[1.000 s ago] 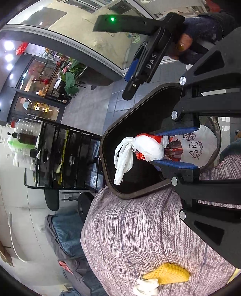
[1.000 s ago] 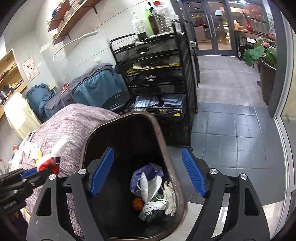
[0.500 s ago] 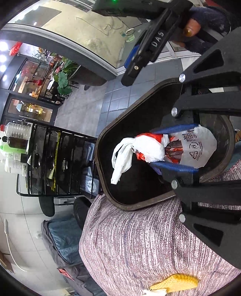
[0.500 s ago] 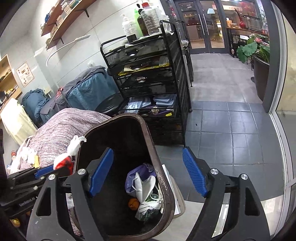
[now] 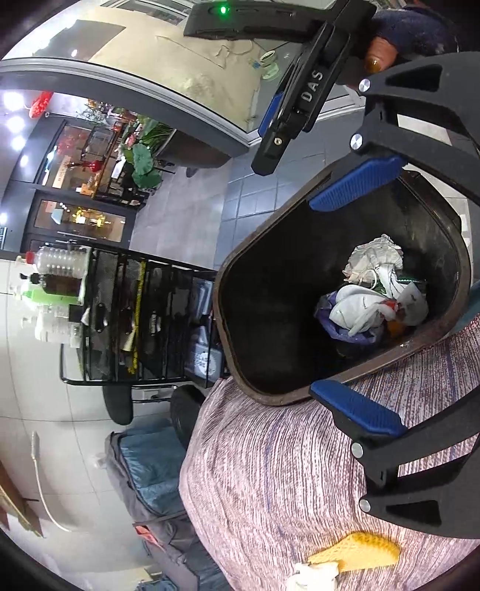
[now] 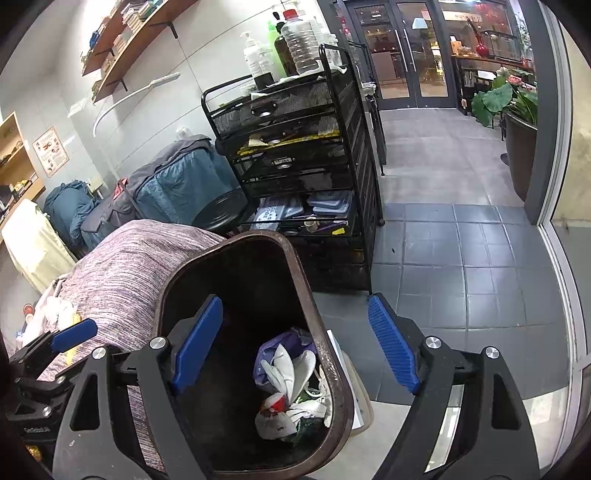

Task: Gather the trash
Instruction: 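Move both grippers back over the bed toward the bottle and tissue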

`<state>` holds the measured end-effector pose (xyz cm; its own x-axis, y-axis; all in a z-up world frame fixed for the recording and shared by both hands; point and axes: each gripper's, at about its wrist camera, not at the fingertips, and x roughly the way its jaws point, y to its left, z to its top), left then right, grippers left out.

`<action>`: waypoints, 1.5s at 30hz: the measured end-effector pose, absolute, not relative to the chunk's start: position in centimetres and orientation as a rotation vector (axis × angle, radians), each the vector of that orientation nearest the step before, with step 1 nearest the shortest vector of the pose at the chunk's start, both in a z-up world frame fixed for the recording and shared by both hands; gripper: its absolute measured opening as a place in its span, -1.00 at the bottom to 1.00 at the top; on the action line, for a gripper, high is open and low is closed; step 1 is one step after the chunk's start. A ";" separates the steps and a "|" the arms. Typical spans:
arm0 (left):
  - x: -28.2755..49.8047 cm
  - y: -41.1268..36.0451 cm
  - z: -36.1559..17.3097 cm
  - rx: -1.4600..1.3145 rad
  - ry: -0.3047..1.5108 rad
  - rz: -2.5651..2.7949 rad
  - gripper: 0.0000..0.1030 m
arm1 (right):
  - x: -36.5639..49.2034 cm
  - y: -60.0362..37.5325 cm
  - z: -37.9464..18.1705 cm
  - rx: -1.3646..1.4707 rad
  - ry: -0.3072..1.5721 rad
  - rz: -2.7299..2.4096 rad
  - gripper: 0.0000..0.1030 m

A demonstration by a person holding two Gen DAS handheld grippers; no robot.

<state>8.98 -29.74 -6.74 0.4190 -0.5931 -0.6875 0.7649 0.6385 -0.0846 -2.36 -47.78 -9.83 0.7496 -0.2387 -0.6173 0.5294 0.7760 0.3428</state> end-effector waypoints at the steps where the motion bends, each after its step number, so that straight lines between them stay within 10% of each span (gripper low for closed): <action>1: 8.8 -29.5 -6.4 0.256 0.736 -0.862 0.81 | -2.3 -47.7 -9.8 0.533 0.581 -0.439 0.57; 45: 15.2 2.7 -2.8 0.002 0.653 -0.207 0.88 | 14.6 -20.2 -4.7 0.171 0.701 0.329 0.59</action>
